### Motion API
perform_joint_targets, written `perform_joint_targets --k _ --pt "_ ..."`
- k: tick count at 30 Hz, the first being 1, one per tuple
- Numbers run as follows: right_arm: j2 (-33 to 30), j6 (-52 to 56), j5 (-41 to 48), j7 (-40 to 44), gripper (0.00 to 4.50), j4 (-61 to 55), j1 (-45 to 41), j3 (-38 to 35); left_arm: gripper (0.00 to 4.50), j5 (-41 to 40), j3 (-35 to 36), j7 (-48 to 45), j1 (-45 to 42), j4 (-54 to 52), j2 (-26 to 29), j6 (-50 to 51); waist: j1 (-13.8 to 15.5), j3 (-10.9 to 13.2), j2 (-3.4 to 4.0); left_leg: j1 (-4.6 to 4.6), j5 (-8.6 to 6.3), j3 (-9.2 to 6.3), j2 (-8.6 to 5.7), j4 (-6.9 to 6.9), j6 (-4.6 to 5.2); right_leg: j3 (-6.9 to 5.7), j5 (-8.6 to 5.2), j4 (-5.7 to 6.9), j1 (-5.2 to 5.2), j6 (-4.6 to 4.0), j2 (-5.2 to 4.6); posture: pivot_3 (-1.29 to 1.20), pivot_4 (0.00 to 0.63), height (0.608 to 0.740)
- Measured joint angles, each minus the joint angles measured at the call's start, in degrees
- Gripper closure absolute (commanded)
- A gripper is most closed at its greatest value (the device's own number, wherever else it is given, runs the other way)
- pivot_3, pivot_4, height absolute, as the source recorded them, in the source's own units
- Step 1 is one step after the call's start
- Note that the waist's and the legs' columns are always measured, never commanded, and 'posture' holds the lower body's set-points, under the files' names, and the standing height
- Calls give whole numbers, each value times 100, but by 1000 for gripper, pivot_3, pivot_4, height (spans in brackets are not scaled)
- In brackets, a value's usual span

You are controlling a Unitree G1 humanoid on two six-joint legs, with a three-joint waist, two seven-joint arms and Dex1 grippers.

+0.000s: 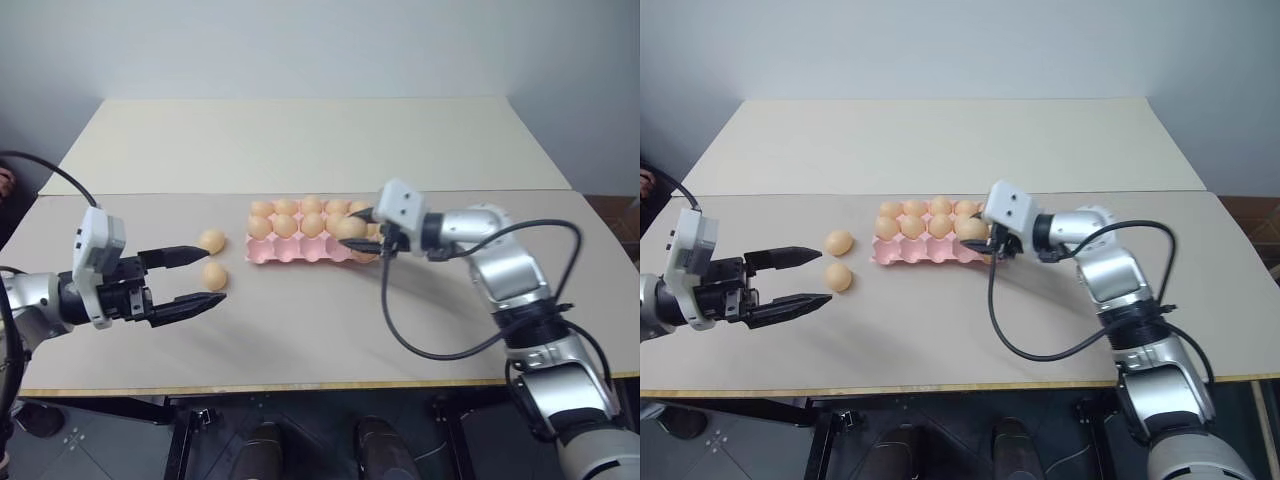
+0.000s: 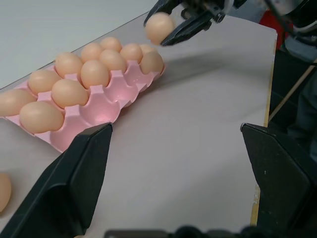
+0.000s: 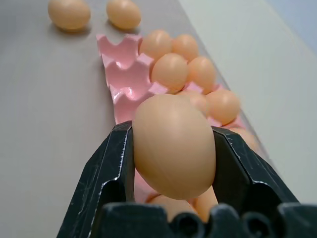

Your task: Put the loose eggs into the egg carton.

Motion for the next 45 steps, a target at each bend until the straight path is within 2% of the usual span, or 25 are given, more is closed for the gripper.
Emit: perform_joint_targets --k 4,7,11,15,17,23,28,31,35,38,42,45 --pt "362 52 -448 -587 915 647 -171 180 0 2 72 14 28 -14 0 0 22 1 2 -1 1 0 -1 0 -1 1 2 5 -7 -3 0 0 150 740" --pt "393 146 -466 -774 39 566 -272 114 0 2 95 14 92 -57 0 -1 21 1 2 -2 0 0 1 -2 -1 1 2 1 -7 -3 1 0 150 740" --pt "302 558 -287 -748 39 -195 -148 -90 0 6 112 13 109 -63 0 -5 28 2 3 -5 0 0 1 -1 -2 1 2 3 -10 -3 1 0 150 740" --pt "-226 1083 219 -491 39 -1380 121 -626 0 32 102 5 47 -16 0 -32 67 2 3 -3 0 -4 0 -1 -1 -3 2 -1 -3 -3 0 0 150 740" --pt "-739 1274 639 -195 39 -2052 607 -1086 0 80 98 10 30 51 0 -39 95 2 2 -6 -1 -4 0 -1 -1 -5 1 -7 0 -2 -1 0 150 740" --pt "-1880 1474 1554 532 39 -3084 2076 -2327 0 272 166 34 107 301 0 -106 53 2 3 6 -1 7 5 -1 0 2 1 -1 5 -3 4 0 150 740" --pt "-2340 1481 2099 843 39 -3503 3089 -3240 0 425 383 -23 318 512 14 -150 23 2 2 13 -3 28 28 -2 2 10 5 -4 10 -8 25 0 150 740" --pt "-2374 1457 2066 748 39 -3447 3263 -3216 0 435 391 -63 337 541 35 -150 27 2 2 16 -2 37 30 -2 2 15 7 -3 10 -12 25 0 150 740" --pt "-2410 1404 1979 579 39 -3253 3070 -3015 0 433 391 -39 271 527 34 -149 30 2 2 13 -3 40 36 -2 1 16 8 -7 7 -14 29 0 150 740" --pt "-2449 892 1669 604 39 -2972 2904 -2661 0 430 389 -39 230 504 34 -149 31 2 2 11 -5 42 38 -2 0 15 8 -10 6 -14 29 0 150 740" --pt "-2184 116 897 462 39 -1879 2292 -1795 0 417 331 -21 53 445 12 -148 22 2 1 18 -4 48 43 0 -1 19 13 -9 8 -21 35 0 150 740" --pt "-1593 -386 113 -38 39 -492 1356 -1120 0 413 220 48 -84 386 -54 -148 -27 2 1 24 -4 58 53 -4 -1 27 18 -6 4 -28 46 0 150 740"
